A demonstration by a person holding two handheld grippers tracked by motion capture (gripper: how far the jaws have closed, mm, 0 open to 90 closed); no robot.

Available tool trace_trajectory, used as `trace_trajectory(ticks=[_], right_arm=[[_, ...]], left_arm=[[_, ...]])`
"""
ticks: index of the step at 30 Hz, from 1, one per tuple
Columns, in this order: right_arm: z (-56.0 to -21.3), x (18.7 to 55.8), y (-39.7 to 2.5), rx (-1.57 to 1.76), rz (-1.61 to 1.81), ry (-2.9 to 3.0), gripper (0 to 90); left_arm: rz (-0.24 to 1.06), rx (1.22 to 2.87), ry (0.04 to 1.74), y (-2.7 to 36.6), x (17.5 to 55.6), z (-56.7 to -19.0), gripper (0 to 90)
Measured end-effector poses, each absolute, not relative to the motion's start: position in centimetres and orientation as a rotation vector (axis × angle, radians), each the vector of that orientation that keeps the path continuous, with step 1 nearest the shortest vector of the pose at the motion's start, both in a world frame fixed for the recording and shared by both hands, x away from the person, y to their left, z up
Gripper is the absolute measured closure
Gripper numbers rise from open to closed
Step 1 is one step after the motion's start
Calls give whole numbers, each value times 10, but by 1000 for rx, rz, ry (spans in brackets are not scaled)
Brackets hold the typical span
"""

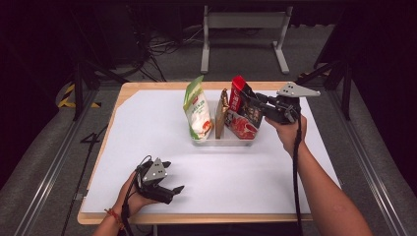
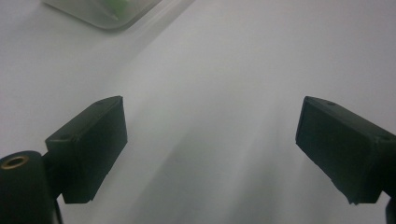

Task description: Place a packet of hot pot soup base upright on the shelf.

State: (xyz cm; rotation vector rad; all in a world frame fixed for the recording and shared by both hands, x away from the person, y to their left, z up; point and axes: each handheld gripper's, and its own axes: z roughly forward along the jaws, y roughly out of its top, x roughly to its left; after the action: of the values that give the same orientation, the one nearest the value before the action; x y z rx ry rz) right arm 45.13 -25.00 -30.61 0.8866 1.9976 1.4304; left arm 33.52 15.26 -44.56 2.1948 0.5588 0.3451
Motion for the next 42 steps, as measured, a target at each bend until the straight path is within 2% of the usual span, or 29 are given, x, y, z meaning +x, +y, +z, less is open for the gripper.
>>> trace_trajectory(ticks=[5,8,23,42], right_arm=[[-306,451,-251,888,1422,2006,668],[-306,450,-251,892,1413,2015,611],[-306,446,-252,883,1359,2042,478],[-317,439,-248,814,1244,2070,225]], left_arm=[[346,2195,559,153,335,-446,96],[346,2194,561,153,335,-445,96],[352,2203,559,153,336,-446,95],[349,2203,560,153,336,-446,95]])
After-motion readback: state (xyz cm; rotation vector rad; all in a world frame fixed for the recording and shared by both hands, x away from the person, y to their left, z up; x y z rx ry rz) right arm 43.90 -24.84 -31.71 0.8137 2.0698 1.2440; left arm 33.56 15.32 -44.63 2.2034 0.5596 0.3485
